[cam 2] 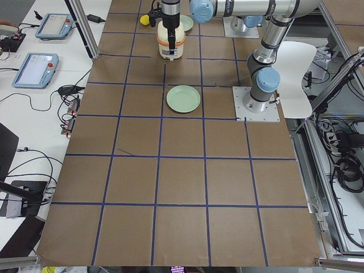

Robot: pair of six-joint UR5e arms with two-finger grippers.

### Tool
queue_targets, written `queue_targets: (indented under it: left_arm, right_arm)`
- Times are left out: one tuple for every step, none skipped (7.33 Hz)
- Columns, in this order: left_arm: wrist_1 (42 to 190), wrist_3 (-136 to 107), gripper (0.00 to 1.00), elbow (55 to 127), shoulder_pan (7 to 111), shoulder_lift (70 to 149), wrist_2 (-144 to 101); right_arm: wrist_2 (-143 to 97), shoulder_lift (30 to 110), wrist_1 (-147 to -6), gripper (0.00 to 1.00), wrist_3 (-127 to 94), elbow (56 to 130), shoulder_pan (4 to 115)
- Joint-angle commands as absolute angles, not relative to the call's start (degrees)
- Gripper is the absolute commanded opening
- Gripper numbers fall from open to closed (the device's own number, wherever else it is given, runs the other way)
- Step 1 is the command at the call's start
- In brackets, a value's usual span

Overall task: Press rice cooker button
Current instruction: 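Move the right gripper over the white rice cooker's lid, then lower the right gripper onto the pale green button on the cooker lid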

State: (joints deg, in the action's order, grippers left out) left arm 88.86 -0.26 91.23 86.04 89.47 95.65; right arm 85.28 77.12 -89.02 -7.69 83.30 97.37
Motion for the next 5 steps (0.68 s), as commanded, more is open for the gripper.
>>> queue_targets:
  left_arm:
    - [88.9,-0.3,1.0,91.2,86.0,89.5,95.6]
    - [88.9,-0.3,1.0,91.2,86.0,89.5,95.7]
    - [88.9,-0.3,1.0,91.2,86.0,89.5,95.7]
    - [88.9,-0.3,1.0,91.2,86.0,89.5,95.7]
    - [88.9,-0.3,1.0,91.2,86.0,89.5,95.6]
  right_arm:
    - [83.4,75.5,-89.2,0.05,-8.3,83.5,97.7]
    - [82.9,75.0,-89.9,0.06,-8.3,83.5,97.9]
    - [82.9,74.4,-90.3,0.07,-8.3,83.4,98.1]
    - [82.9,73.9,-90.4,0.07,-8.3,83.5,98.1]
    - [82.8,73.7,-90.4,0.07,-8.3,83.5,98.1]
